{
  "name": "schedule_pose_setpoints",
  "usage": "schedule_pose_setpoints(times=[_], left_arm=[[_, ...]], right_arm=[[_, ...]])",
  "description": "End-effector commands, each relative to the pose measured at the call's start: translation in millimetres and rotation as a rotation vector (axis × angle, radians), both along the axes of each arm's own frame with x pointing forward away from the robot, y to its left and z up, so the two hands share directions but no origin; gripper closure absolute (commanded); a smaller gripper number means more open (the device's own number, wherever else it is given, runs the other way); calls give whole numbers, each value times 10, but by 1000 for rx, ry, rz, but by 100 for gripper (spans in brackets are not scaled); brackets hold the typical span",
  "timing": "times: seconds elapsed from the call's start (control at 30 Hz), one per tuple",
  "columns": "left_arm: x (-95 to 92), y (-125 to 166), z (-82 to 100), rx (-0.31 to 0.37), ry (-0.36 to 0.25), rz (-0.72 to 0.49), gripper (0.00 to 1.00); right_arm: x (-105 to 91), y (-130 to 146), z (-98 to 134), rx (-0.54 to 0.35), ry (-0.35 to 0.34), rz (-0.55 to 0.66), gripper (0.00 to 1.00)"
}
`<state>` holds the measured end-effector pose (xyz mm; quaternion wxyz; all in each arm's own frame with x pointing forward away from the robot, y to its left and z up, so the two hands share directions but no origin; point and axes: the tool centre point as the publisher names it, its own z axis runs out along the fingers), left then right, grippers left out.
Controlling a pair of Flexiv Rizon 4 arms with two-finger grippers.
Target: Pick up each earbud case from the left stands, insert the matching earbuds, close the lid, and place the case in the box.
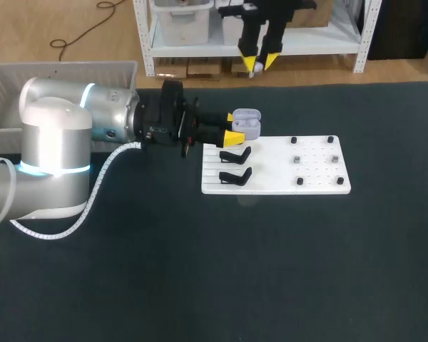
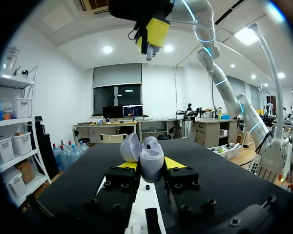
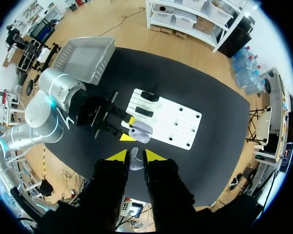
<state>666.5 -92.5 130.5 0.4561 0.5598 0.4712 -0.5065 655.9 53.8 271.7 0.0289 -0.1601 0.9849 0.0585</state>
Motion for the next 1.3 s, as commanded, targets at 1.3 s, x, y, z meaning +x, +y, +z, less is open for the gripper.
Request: schedule_pose_setpoints(times=[1.3], left_arm=[[-9, 0, -1, -1, -2, 3, 100]], right_arm=[[-162, 173, -693, -19, 25, -28, 100]])
